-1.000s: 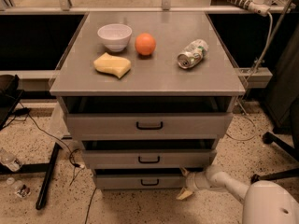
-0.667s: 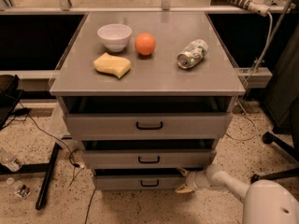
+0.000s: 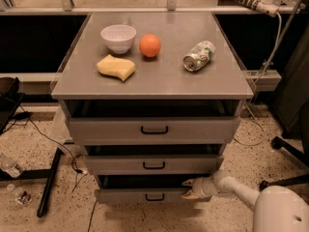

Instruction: Open bottom drawer

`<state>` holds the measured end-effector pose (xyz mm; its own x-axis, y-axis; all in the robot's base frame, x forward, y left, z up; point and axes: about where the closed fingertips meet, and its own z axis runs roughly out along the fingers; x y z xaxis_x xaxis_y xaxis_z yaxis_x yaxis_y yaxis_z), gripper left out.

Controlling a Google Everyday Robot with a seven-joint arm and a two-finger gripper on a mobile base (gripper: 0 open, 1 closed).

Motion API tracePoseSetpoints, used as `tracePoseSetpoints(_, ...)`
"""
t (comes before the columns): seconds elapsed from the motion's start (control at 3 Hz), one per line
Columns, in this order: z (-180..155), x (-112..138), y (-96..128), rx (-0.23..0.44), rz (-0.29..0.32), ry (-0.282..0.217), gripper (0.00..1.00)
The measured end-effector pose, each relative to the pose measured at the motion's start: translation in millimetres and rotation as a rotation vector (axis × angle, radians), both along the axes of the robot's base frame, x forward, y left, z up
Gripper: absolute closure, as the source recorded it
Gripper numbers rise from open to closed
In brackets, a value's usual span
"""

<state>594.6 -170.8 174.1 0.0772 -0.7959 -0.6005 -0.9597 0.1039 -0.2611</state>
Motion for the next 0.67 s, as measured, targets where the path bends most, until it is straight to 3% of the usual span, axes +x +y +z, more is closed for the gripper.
tracePoseSetpoints(0.33,2.4,-22.9,-7.6,0.011,-0.004,0.001,1.0)
tracePoseSetpoints(0.67,2.0,-23.4,-7.4,0.011,-0.004,0.001,0.81)
